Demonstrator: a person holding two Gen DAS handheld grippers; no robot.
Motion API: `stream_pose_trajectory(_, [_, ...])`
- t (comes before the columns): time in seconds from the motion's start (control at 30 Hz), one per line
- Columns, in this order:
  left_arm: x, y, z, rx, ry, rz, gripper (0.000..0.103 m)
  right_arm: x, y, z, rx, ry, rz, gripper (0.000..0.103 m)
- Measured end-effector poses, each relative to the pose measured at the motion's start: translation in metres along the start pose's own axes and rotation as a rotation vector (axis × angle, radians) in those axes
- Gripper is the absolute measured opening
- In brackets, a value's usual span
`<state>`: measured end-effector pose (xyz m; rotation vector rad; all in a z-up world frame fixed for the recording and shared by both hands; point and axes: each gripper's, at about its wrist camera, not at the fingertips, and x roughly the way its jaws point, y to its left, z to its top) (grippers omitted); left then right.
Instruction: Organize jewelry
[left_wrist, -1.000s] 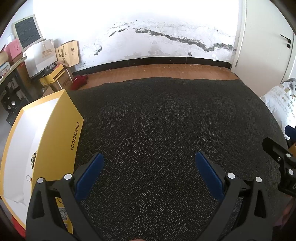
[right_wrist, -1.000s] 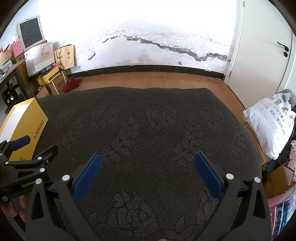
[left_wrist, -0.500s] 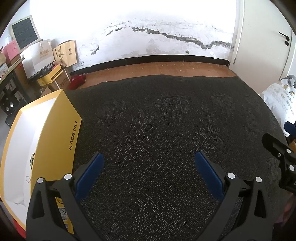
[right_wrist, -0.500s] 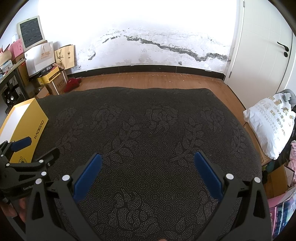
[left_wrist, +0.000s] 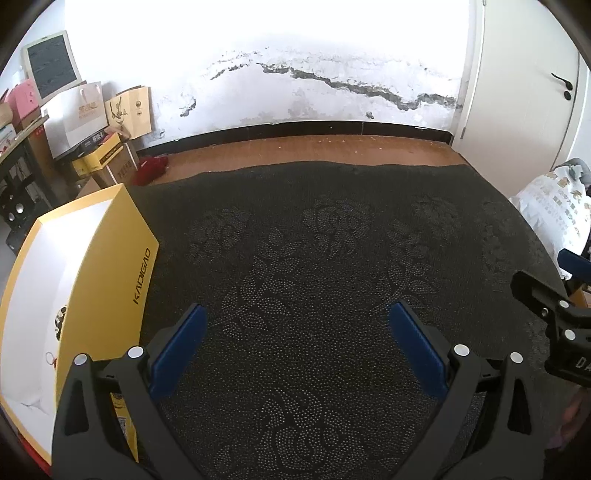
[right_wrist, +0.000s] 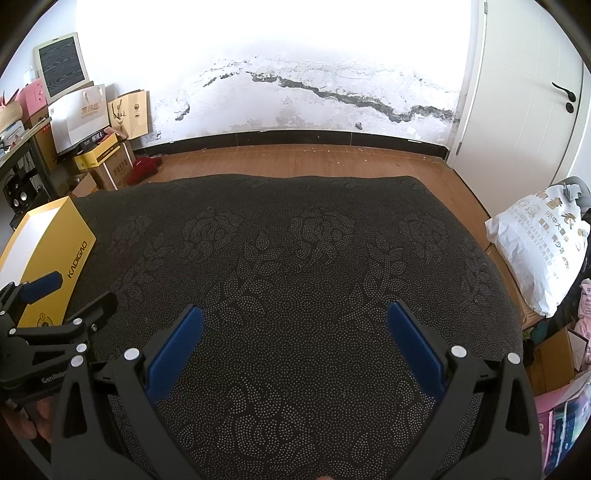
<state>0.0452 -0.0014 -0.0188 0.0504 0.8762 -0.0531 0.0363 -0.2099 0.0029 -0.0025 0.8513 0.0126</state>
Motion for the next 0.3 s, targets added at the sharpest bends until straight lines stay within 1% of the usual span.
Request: stream_pose_trajectory(0.3, [0.0014, 0.0018, 0.0004, -0.018, 0.012, 0.003, 0.097, -0.0011, -0.0022, 0.0000, 0.002, -0.003, 0.002, 0.096])
